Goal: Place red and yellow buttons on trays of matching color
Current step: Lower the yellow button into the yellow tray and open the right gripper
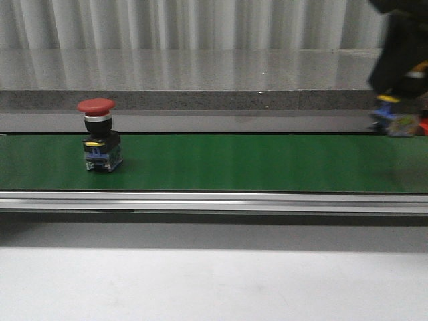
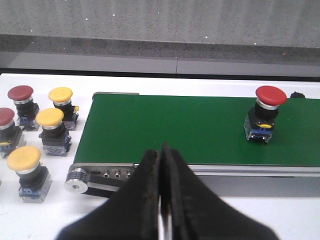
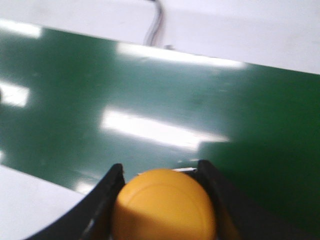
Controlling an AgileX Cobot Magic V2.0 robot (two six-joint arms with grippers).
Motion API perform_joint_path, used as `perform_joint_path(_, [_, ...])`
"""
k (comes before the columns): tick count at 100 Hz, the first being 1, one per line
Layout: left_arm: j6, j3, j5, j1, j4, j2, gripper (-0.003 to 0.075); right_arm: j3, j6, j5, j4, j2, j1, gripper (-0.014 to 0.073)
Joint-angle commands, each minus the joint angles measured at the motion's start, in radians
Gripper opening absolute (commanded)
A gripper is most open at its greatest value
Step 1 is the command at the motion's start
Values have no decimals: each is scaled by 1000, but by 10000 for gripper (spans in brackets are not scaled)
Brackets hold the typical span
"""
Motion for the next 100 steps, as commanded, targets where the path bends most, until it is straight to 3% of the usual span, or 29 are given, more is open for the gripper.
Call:
perform_joint_path(1, [-11, -27, -80, -4, -10, 9, -20, -32, 100, 14, -86, -79, -134, 163])
perform_joint_path(12, [-11, -27, -80, -4, -10, 9, -20, -31, 200, 21, -193, -96, -327, 163])
perform_joint_path(23, [-11, -27, -80, -4, -10, 9, -20, -30, 206, -4, -198, -84, -498, 163])
perform_joint_path(34, [-11, -27, -80, -4, -10, 9, -20, -29, 229, -53, -179, -42, -599, 163])
perform_joint_path(72, [-11, -27, -80, -4, -10, 9, -20, -29, 232, -138, -179, 199, -641, 163])
perform_joint_path(100, [-11, -27, -80, -4, -10, 9, -20, -28, 232, -177, -181, 256, -691, 163])
